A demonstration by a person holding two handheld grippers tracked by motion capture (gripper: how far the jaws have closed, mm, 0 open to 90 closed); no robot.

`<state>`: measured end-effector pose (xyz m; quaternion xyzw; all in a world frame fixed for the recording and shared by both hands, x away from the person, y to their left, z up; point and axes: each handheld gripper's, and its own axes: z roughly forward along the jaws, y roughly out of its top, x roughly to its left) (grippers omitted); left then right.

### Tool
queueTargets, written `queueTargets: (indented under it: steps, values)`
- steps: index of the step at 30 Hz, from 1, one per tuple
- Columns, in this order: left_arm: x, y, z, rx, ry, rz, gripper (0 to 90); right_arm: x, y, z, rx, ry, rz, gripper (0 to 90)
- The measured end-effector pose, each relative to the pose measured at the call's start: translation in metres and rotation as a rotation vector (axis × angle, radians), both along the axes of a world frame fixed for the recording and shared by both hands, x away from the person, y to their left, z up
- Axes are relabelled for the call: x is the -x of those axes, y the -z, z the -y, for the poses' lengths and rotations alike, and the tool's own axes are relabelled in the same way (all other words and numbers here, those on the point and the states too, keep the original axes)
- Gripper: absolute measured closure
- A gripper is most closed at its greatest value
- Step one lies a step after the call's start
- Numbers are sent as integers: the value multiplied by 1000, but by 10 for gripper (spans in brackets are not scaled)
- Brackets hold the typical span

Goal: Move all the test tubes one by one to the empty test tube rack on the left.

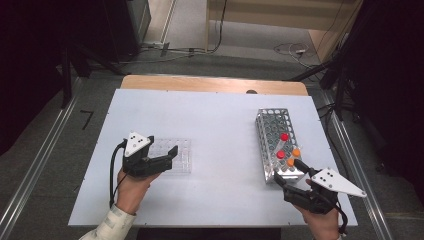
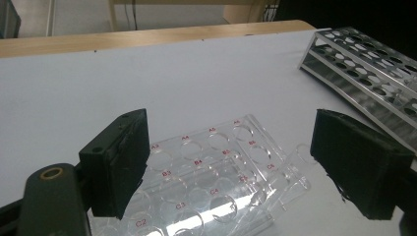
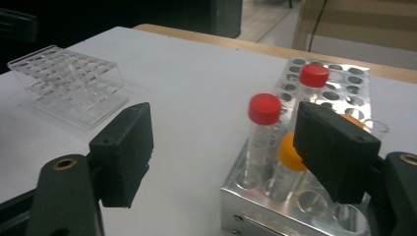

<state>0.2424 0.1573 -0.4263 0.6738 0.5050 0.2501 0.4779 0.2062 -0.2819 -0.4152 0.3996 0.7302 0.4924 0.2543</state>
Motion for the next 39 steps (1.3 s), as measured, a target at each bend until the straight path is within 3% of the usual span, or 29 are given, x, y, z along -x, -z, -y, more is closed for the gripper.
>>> queueTargets:
  steps: [13,18,23,32,39]
  values:
    - [0,1,1,-8,-2,-2,157,-15,5,38,-8,140,-14,234]
    - [0,1,2,-9,-4,3,160,-27,12,54,8,220,-17,280]
    - [0,1,3,-10,-7,1,161,-35,17,61,9,262,-20,327]
    - [-1,2,3,-10,-8,0,161,-60,37,55,66,243,-43,468]
    - [-1,3,4,-13,-9,-3,162,-70,42,54,63,215,-46,538]
